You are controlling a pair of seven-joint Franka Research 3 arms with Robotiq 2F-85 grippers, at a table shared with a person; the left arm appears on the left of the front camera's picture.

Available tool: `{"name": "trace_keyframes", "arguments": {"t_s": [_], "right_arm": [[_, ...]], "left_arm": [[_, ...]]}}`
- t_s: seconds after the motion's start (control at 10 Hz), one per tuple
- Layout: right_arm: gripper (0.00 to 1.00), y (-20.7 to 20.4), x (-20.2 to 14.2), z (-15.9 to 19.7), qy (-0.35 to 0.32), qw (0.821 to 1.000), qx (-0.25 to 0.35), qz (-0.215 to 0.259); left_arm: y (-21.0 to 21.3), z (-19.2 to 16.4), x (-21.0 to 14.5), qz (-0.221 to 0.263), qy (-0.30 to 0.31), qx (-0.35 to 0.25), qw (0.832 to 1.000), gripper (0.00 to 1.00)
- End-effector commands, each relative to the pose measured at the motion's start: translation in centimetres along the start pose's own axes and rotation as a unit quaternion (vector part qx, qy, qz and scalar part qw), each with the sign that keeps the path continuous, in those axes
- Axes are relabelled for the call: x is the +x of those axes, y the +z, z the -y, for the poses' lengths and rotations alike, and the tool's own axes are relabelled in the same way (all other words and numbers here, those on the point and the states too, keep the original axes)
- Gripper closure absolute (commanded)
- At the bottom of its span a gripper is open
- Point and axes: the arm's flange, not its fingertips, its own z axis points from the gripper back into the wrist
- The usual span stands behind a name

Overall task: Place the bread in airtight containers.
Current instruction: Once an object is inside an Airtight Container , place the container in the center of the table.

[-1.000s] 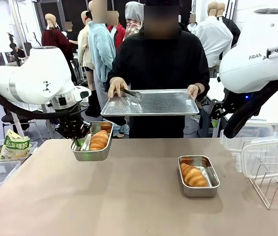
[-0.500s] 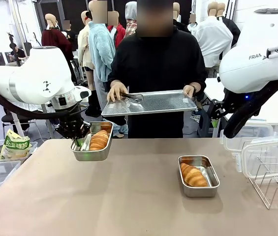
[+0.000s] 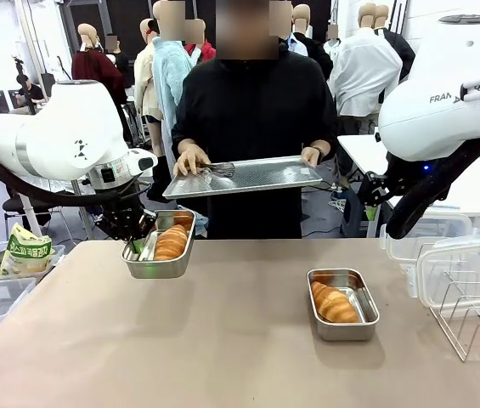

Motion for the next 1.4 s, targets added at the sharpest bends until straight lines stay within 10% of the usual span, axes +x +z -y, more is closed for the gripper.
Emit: {"name": "trace_keyframes", "arguments": {"t_s": [0.0,0.6,1.3], "right_arm": [[0.00,0.1,0.0,-0.1,-0.006,1.000,-0.002,0.001],[0.00,0.1,0.0,-0.1,-0.006,1.000,-0.002,0.001],[0.00,0.1,0.0,-0.1,-0.006,1.000,-0.002,0.001]], "left_arm": [[-1.3,-0.5,0.3,-0.010,0.013,-0.007,1.000,1.00],[-12.4,-1.0,1.7,-0.052,0.013,-0.017,0.998,1.00],[-13.8,-0.4,0.5,-0.014,0.024,0.024,0.999,1.00]]}}
